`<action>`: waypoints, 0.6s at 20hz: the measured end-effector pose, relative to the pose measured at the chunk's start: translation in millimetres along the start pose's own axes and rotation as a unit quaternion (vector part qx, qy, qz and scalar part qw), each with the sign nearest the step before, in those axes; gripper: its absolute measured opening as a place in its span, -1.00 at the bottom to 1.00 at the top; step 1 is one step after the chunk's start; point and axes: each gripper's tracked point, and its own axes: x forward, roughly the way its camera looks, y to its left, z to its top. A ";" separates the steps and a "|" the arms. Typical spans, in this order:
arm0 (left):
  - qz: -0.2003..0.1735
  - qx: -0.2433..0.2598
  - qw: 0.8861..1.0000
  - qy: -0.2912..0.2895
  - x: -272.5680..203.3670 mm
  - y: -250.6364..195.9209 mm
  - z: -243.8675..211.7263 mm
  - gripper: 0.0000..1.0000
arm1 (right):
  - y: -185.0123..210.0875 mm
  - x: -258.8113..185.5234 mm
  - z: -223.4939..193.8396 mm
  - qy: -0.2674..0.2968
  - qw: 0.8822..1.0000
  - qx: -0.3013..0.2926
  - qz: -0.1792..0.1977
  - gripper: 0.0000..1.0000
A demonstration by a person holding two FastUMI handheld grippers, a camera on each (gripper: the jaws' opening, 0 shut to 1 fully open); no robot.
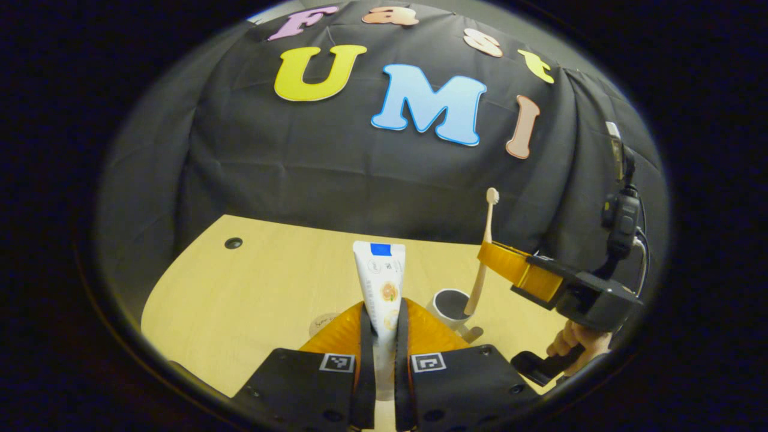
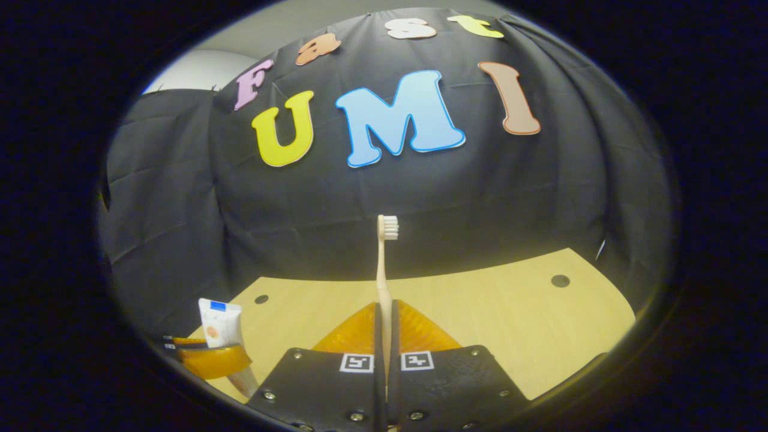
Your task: Put the toothbrush and toothpaste on the desktop into the cup, then pick up the cup and place it on the coaster on the desktop.
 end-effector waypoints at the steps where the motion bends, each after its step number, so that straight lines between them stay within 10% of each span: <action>1: -0.001 0.000 1.000 -0.003 0.0 -0.4 2.2 -0.60 | -2.2 8.2 -2.9 0.002 1.000 -0.006 -0.002 -0.96; 12: 0.005 -0.007 1.000 0.001 -4.6 6.0 3.4 -0.60 | -16.7 39.9 -64.5 0.074 0.995 -0.065 -0.015 -0.92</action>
